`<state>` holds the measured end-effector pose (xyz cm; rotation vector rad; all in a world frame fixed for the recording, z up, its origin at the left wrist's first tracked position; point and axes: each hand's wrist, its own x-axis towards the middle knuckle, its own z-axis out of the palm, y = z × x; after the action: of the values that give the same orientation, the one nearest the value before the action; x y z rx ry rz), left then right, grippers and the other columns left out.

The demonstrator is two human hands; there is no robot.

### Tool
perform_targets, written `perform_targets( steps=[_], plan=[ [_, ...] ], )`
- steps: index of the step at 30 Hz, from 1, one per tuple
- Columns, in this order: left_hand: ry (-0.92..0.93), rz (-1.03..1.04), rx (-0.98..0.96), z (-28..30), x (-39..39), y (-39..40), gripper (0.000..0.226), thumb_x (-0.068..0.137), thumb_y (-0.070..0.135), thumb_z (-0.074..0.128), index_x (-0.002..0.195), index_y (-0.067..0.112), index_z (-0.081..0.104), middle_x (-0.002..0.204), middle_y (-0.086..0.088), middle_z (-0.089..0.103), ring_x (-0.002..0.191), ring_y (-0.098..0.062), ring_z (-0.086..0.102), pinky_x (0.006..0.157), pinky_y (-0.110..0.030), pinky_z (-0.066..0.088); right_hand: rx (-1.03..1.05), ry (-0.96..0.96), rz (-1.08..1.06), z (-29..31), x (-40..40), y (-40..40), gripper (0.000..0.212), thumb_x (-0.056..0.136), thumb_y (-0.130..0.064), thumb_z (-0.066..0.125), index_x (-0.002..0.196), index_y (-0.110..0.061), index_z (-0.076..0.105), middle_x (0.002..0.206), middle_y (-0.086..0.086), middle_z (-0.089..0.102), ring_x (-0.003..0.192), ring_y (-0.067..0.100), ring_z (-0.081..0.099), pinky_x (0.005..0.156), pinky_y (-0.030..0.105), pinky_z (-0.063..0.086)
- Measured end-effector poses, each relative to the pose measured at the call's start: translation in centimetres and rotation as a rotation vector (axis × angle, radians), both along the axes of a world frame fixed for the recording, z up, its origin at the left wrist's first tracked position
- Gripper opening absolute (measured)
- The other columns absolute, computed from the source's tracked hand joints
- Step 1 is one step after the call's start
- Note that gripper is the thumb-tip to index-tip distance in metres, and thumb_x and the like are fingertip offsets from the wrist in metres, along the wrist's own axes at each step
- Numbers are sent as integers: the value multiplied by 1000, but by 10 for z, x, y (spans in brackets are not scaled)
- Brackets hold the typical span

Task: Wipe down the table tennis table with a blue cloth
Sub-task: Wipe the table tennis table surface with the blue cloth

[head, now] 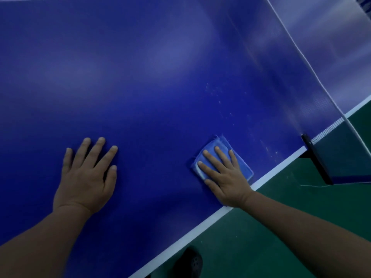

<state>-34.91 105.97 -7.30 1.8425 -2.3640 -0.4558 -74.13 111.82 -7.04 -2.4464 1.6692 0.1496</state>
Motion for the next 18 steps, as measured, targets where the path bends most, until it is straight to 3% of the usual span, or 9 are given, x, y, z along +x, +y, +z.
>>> perform_targets(
  steps=[12, 18],
  plan=[
    [-38, -2, 19, 6, -3, -2, 59, 96, 43, 27, 146, 20, 46, 157, -8, 36, 149, -29, 21, 119, -59, 15, -13, 6, 336, 2, -51, -110, 52, 107, -48, 25, 157, -38, 20, 167, -4, 15, 153, 34, 12, 117, 68, 12],
    [-88, 16, -66, -1, -7, -8, 67, 102, 52, 14, 136, 12, 57, 149, -15, 46, 142, -36, 32, 113, -64, 21, -18, 5, 608, 3, -64, -206, 50, 105, -47, 30, 153, -36, 33, 164, -1, 23, 153, 35, 13, 115, 69, 17]
  ],
)
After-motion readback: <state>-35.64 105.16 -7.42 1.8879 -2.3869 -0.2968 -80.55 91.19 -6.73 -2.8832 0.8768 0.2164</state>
